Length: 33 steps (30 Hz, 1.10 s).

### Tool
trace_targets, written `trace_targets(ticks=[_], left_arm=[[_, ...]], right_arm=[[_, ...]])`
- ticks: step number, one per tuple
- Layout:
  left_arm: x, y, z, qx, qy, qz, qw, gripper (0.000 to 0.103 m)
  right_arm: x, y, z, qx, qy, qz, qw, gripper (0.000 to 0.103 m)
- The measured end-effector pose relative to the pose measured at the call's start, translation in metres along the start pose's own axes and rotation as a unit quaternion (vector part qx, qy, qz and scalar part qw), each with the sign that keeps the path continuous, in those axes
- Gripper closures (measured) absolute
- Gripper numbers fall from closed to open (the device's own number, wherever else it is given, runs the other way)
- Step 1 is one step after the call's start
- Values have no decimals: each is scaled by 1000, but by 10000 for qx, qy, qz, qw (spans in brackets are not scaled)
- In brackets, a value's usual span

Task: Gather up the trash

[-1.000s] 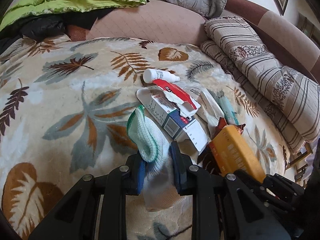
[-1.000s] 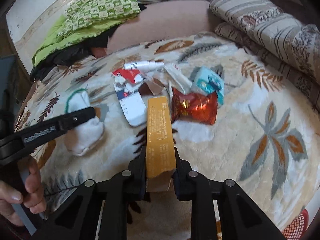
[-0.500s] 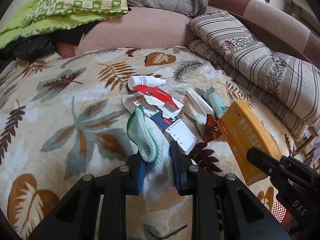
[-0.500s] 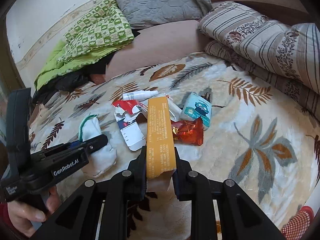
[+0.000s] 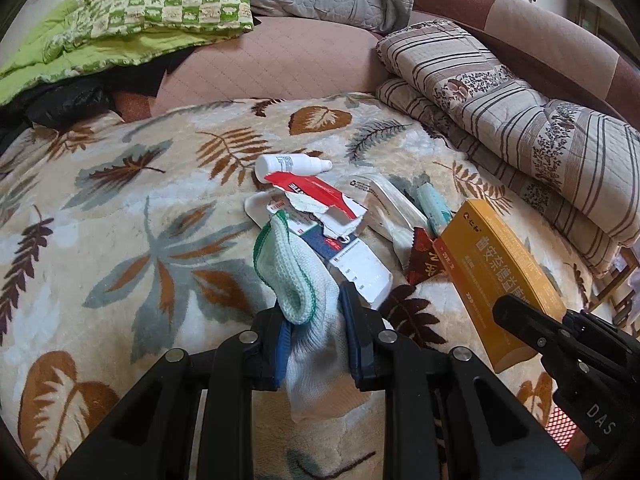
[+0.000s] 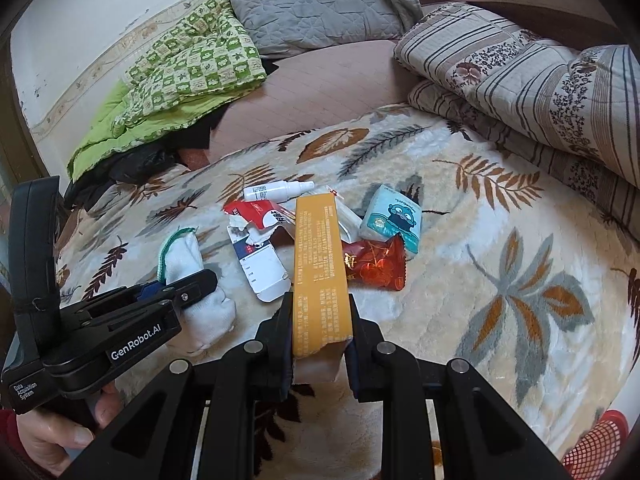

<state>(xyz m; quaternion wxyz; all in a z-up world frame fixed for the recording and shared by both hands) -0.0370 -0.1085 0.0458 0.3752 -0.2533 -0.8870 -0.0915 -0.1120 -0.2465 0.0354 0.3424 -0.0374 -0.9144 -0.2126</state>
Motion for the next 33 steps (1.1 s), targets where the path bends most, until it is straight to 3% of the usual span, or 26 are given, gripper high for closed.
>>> trace_targets(ticks=[8, 28, 33], left_arm=[[2, -3, 0, -126, -68, -224, 9996, 81], [4, -8, -1, -243, -155, -304, 9991, 80], [9, -9, -1, -191, -215, -212, 9994, 80]], right_arm=[[-2, 7, 2, 70, 21, -30, 10000, 80], [-2, 7, 2, 48, 14, 45, 10000, 80], [14, 7, 3, 45, -98, 44, 9999, 80]])
Point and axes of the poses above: each gripper's, at about its wrist camera, not at the fingertips, and x roughly against the way its jaws point, y to its left, z to its underside, the point moved 1 cm from there along -x, roughly the way its jaws point, and after that the axes turned 10 degrees about -x, right-handed, at the moved point
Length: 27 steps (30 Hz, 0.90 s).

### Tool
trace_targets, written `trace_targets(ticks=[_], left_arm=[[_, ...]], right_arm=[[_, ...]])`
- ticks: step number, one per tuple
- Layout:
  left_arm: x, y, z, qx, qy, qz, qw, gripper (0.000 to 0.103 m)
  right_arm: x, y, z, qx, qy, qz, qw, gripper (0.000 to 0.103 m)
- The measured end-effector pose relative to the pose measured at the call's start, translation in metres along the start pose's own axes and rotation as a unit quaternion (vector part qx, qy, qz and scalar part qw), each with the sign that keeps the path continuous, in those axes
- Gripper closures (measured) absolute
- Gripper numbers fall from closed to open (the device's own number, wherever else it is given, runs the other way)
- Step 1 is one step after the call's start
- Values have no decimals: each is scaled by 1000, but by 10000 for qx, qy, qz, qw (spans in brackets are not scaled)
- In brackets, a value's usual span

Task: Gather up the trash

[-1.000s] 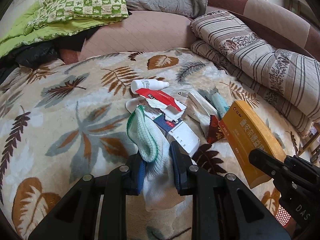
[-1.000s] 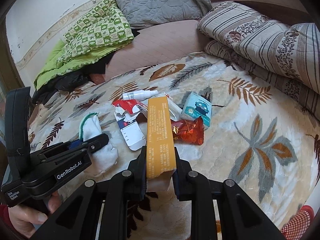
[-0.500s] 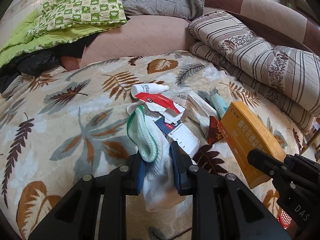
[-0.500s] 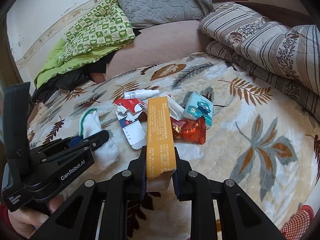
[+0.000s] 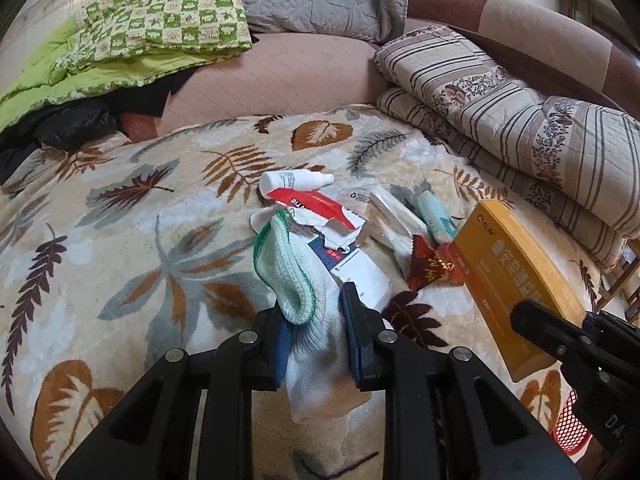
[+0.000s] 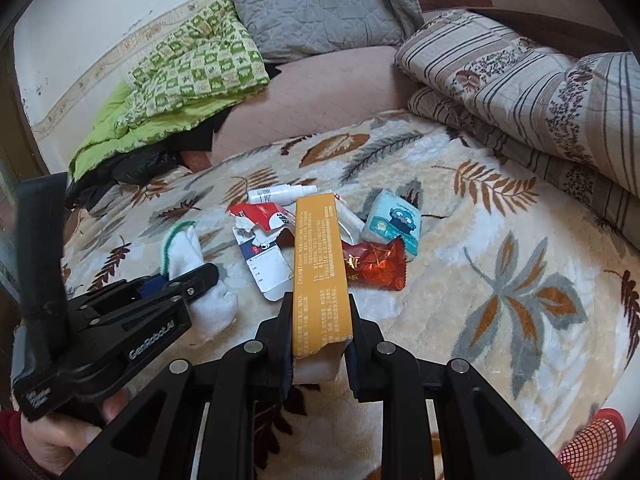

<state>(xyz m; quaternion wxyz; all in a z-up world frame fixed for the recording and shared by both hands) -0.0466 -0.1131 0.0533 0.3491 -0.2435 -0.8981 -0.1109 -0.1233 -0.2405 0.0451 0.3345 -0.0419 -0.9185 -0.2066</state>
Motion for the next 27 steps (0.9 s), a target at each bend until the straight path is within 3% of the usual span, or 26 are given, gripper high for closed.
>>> trace_targets(ticks=[15, 22, 27], left_arm=[[4, -6, -1, -21, 26, 240, 9997, 80], [14, -37, 2, -317, -10, 964, 9948, 80], [31, -86, 4, -840, -61, 1450, 9858, 80]], right_arm=[[11, -5, 1, -70, -61, -31, 10000, 80], [52, -35, -7, -662, -344, -62, 9972, 80], [104, -71, 8, -996, -611, 78, 9931, 80]])
Point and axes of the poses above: each gripper's, at about its wrist camera, not at the fingertips, and x roughly against the way its jaws point, y to its left, z to its underside, the point moved 1 cm from there along -x, roughly the way its jaws point, and after that the axes turned 10 degrees about -x, right-handed, at the moved point
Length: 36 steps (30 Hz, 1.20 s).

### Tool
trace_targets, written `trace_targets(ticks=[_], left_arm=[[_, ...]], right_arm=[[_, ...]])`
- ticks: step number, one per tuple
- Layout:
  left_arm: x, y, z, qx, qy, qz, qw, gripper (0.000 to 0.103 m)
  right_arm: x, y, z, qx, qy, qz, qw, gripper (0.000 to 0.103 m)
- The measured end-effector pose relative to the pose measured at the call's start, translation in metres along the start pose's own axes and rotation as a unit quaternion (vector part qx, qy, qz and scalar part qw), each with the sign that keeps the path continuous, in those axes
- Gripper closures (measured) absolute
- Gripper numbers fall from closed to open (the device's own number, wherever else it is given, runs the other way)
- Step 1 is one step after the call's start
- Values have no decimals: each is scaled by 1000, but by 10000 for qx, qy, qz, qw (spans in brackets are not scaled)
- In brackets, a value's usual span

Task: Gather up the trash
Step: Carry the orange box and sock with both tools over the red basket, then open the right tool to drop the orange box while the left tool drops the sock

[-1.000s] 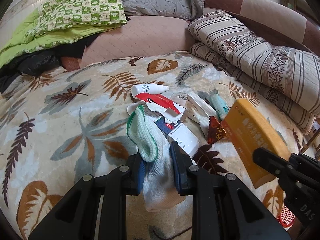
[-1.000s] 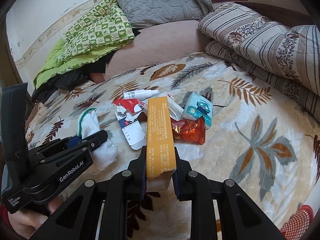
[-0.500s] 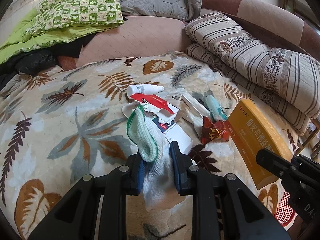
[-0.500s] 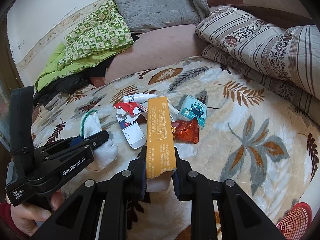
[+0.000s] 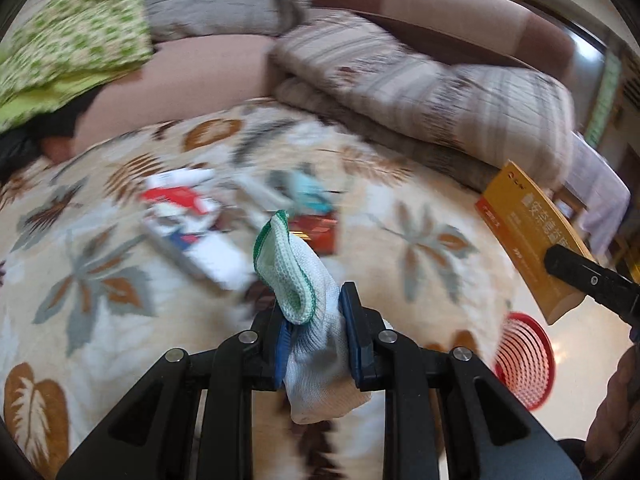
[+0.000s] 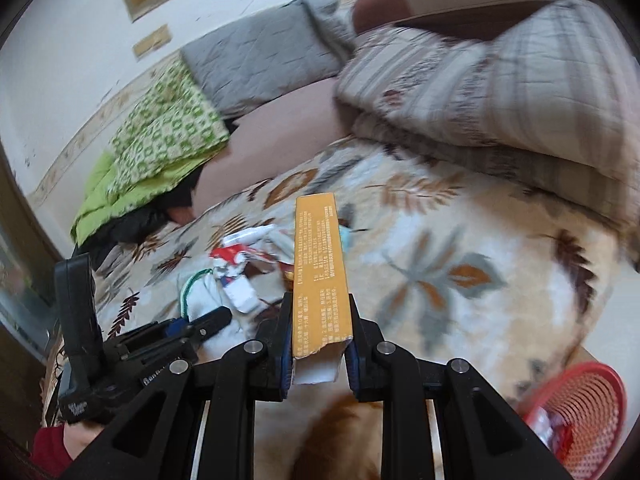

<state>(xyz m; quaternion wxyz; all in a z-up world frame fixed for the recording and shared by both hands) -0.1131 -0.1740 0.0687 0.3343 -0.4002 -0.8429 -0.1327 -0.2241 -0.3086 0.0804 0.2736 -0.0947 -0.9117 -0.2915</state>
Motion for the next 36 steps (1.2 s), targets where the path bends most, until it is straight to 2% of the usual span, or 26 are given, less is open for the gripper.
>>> trace_targets(ticks=[5, 8, 13, 19, 22, 24, 26, 27, 28, 29, 33, 36], left_arm=[[-4, -65, -15, -614, -25, 520, 9968, 80], [-12, -111, -23, -967, 82, 1032, 9899, 80], [-30, -196, -31, -1541, 327, 1892, 9692, 80], [-58, -268, -19, -2045, 810, 2426, 9449, 80], [-71, -294, -17, -2319, 1021, 2459, 9356, 80], [-73, -301, -19, -2387, 1014, 2437, 9346, 78], [-79, -307, -23, -2264, 1127, 2559, 9330, 73], [-81, -308, -26, -2188, 1194, 2605, 9328, 61], [-82, -311, -27, -2109, 1232, 2578, 9348, 44], [-81, -311, -28, -2062, 1201, 2545, 9372, 40], [-72, -306, -30, -2048, 1079, 2484, 9406, 39], [-60, -286, -35, -1881, 885, 2287, 9510, 39]], right_arm=[[58, -59, 7, -235, -207, 520, 9982, 80], [91, -104, 13, -613, -310, 859, 9939, 80], [127, -172, 35, -1181, -349, 1446, 9818, 80], [146, -224, 58, -1714, -320, 1661, 9706, 80], [149, -244, 68, -1925, -283, 1663, 9667, 80], [147, -253, 71, -2044, -265, 1632, 9648, 80], [145, -264, 73, -2138, -261, 1644, 9626, 80], [143, -268, 74, -2171, -247, 1672, 9614, 79], [142, -272, 76, -2212, -221, 1702, 9600, 78], [139, -277, 76, -2269, -180, 1722, 9584, 77], [141, -284, 77, -2372, -213, 1779, 9548, 76], [149, -279, 74, -2294, -286, 1783, 9564, 76]])
Point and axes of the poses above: each gripper's, at about its wrist camera, not at the fingertips, and x roughly against the way its jaws point, y to its left, z to its underside, the point moved 1 cm from there along -x, roughly the way its jaws point, and after that the axes turned 10 degrees about -x, right-handed, at the moved point
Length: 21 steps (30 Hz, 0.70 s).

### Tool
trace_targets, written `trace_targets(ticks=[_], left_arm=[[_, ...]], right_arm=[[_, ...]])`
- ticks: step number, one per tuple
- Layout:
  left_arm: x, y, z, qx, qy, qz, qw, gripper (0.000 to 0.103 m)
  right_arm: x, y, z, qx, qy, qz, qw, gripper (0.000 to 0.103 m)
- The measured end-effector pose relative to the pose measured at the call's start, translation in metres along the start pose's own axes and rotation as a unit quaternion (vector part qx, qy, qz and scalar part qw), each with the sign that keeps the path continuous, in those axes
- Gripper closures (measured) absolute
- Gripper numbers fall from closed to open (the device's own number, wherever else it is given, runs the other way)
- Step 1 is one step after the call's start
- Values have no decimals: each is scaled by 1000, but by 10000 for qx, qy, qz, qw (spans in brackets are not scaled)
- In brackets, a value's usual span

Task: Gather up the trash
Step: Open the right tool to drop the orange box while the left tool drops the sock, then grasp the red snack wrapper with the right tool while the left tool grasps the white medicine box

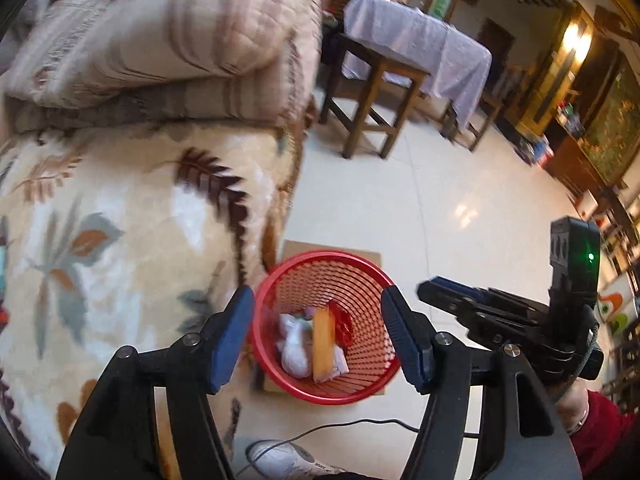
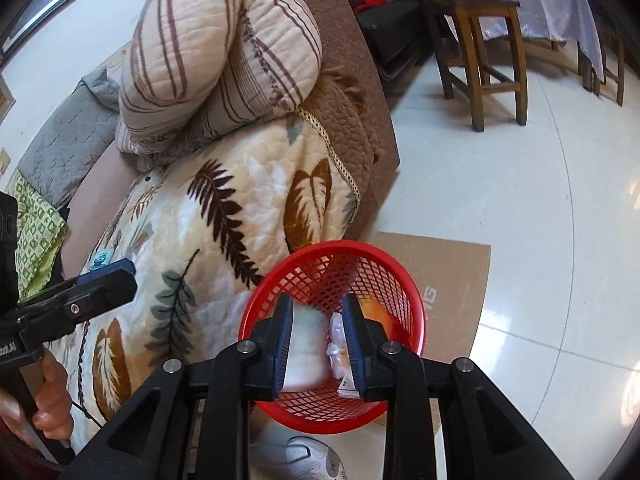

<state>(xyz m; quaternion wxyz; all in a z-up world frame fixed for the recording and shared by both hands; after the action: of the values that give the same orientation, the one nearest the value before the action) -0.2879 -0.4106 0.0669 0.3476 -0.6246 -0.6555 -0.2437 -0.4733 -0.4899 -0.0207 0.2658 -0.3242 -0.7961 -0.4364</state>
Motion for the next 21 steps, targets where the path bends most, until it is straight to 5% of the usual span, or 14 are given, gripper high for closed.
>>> trace_targets(ticks=[5, 13, 18, 21], left_arm=[[50, 31, 21, 311, -361, -493, 9976, 38], [117, 100, 82, 1024, -464, -1381, 9840, 35], [157, 161, 120, 1795, -632, -1840, 9643, 35], [178, 204, 141, 2414, -788, -2168, 9426, 35]], right_arm=[[8, 25, 2, 304, 54, -190, 9993, 72], [4, 125, 24, 1364, 292, -735, 9875, 67], [-9, 192, 35, 1880, 484, -1057, 9753, 59], [-22, 232, 41, 2109, 685, -1247, 9671, 55]])
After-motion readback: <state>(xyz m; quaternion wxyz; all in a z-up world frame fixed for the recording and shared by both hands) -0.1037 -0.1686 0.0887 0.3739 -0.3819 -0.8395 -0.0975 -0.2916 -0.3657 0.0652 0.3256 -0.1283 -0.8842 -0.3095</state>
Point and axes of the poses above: each gripper's, at about its wrist camera, not at the fingertips, and x roughly against the way its jaws point, y to its left, z to its underside, the point moved 1 cm from there along -x, roughly the way its jaws point, and after that the axes turned 10 degrees about -x, right-handed, at the moved point
